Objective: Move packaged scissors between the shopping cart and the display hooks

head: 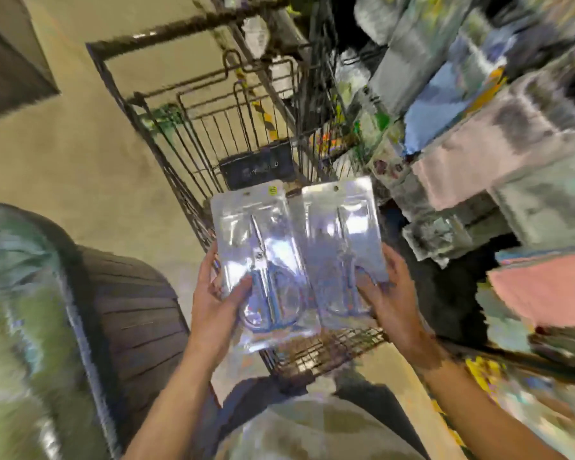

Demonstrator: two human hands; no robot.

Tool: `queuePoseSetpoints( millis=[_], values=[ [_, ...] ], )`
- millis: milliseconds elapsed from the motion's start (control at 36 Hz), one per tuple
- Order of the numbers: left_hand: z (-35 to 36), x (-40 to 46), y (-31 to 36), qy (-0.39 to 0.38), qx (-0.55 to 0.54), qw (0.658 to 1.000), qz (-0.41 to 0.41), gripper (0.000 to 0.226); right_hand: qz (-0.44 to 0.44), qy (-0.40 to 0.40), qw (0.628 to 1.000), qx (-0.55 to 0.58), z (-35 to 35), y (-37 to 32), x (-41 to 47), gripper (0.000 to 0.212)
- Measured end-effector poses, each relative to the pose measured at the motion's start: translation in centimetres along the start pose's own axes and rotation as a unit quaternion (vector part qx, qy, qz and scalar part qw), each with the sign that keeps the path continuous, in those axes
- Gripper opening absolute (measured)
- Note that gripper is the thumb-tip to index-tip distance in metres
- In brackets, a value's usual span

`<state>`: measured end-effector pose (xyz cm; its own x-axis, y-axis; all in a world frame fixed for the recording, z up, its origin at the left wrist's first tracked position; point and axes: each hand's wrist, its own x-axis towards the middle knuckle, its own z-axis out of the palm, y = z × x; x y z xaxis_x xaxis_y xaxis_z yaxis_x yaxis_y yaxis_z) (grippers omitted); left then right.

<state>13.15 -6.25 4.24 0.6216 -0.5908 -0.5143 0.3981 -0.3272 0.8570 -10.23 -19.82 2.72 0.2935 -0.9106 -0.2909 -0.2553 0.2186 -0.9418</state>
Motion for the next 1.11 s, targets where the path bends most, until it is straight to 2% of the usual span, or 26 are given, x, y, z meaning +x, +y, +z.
queuePoseSetpoints(
  millis=[139,250,389,472,583,722,833,972,1111],
  values=[
    [-0.2,-4.5,2.6,-0.053,0.029,0.998,0.030,0.075,0.002,0.062,0.998,0.024,-3.1,-2.7,-6.2,0.057],
    [0.7,-7.5,3.4,-0.093,0.041,0.993,0.065,0.092,-0.006,0.096,0.995,0.034,-6.5,-4.0,-10.2,0.058],
    [3.5,-12.3,3.3,-0.129,0.033,0.986,0.104,0.088,0.032,0.152,0.984,0.088,-10.9,-4.2,-14.9,0.063],
    [5.6,-16.0,2.7,-0.150,0.041,0.978,0.140,0.082,0.024,0.171,0.980,0.097,-13.9,-3.7,-18.0,0.063],
    [8.3,-21.0,0.9,-0.176,0.052,0.969,0.167,0.085,-0.002,0.215,0.969,0.124,-18.7,-2.7,-23.0,0.059],
    [12.8,-27.1,-1.2,-0.206,0.122,0.947,0.214,0.080,-0.029,0.243,0.954,0.175,-24.9,0.2,-28.7,0.058],
    [16.1,-31.4,-3.1,-0.248,0.152,0.933,0.213,0.081,-0.033,0.285,0.942,0.173,-28.6,2.6,-33.8,0.057],
    [20.3,-35.3,-5.2,-0.332,0.170,0.907,0.195,0.085,-0.044,0.361,0.914,0.179,-32.2,4.7,-40.5,0.055],
    [23.8,-39.0,-6.1,-0.419,0.175,0.867,0.204,0.093,-0.043,0.442,0.884,0.148,-33.8,4.9,-45.8,0.056]
  ],
)
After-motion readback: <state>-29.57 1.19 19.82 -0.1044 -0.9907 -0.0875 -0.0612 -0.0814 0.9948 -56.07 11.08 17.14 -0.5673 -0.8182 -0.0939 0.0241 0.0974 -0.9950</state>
